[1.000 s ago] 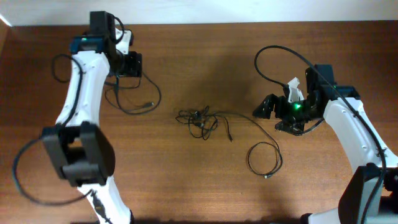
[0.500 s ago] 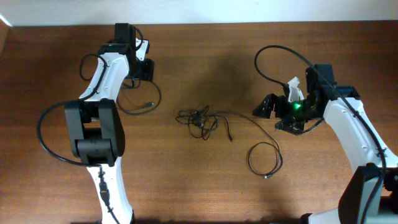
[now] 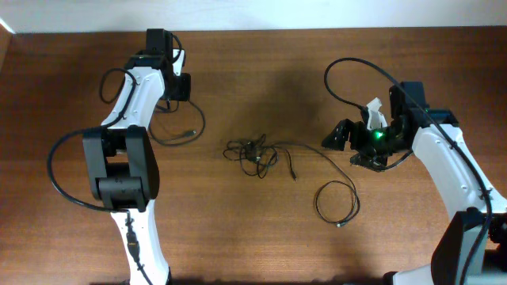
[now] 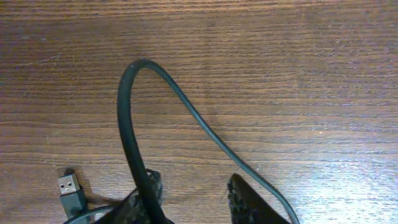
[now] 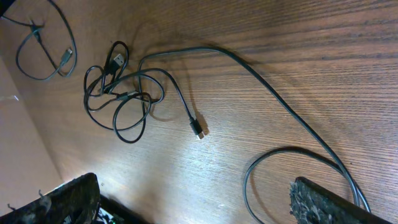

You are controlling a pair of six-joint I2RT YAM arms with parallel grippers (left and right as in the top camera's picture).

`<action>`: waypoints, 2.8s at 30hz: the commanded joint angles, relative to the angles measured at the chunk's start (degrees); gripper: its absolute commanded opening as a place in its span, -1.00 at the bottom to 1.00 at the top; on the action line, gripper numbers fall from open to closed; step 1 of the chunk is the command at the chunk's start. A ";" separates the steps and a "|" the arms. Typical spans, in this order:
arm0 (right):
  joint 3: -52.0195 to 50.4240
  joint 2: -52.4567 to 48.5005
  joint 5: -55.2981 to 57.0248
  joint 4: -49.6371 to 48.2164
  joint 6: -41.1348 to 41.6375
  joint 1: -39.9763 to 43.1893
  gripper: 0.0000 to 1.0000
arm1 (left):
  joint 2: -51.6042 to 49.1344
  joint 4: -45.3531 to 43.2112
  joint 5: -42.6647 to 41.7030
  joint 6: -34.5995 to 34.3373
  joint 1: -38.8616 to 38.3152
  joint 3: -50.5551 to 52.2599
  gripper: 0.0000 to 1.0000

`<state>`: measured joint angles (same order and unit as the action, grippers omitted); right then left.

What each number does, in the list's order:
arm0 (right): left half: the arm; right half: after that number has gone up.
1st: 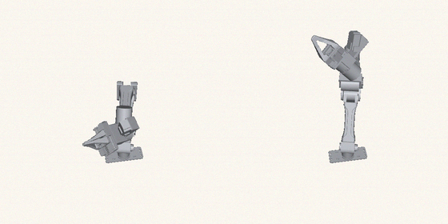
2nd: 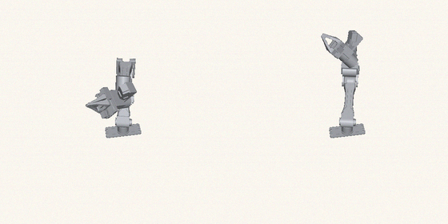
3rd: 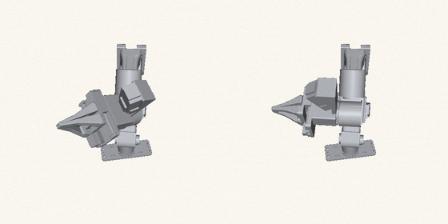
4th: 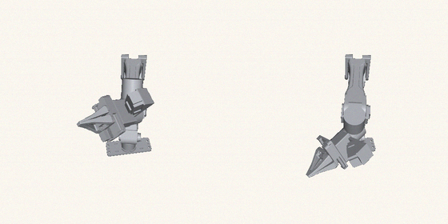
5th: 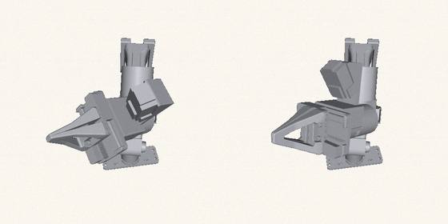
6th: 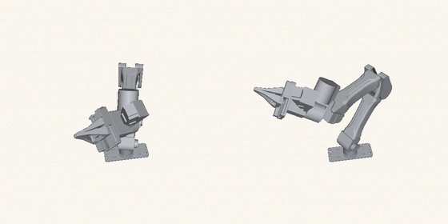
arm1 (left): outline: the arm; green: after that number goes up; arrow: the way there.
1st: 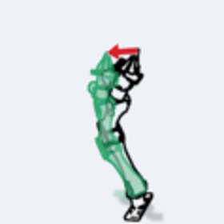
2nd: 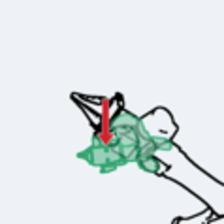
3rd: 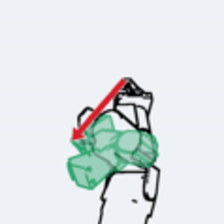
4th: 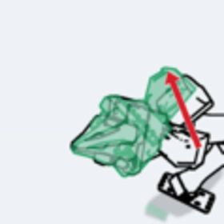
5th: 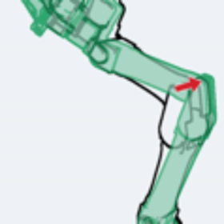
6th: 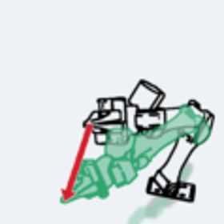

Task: Untangle cables

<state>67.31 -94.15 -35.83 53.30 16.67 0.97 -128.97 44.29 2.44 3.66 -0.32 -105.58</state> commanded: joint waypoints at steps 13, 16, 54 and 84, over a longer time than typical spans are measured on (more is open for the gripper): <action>0.35 -0.20 0.50 -0.17 -0.39 -0.33 0.97 | 4.81 1.40 0.15 -1.51 0.09 -1.46 -0.71; 0.33 -0.20 0.50 -0.17 -0.39 -0.33 0.97 | 6.78 1.40 0.15 -1.51 0.09 -1.46 -0.83; 0.20 -0.20 0.50 0.92 -0.42 -0.33 0.97 | 31.26 -29.27 -19.63 -27.26 0.09 -1.51 -1.00; 0.20 -0.20 0.50 0.48 -0.39 -0.33 0.97 | 12.22 -31.98 -12.50 -27.17 13.49 -1.49 -1.00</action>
<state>67.31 -94.15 -35.83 53.80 16.67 0.97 -114.45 11.55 -10.74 -23.42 9.26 -106.83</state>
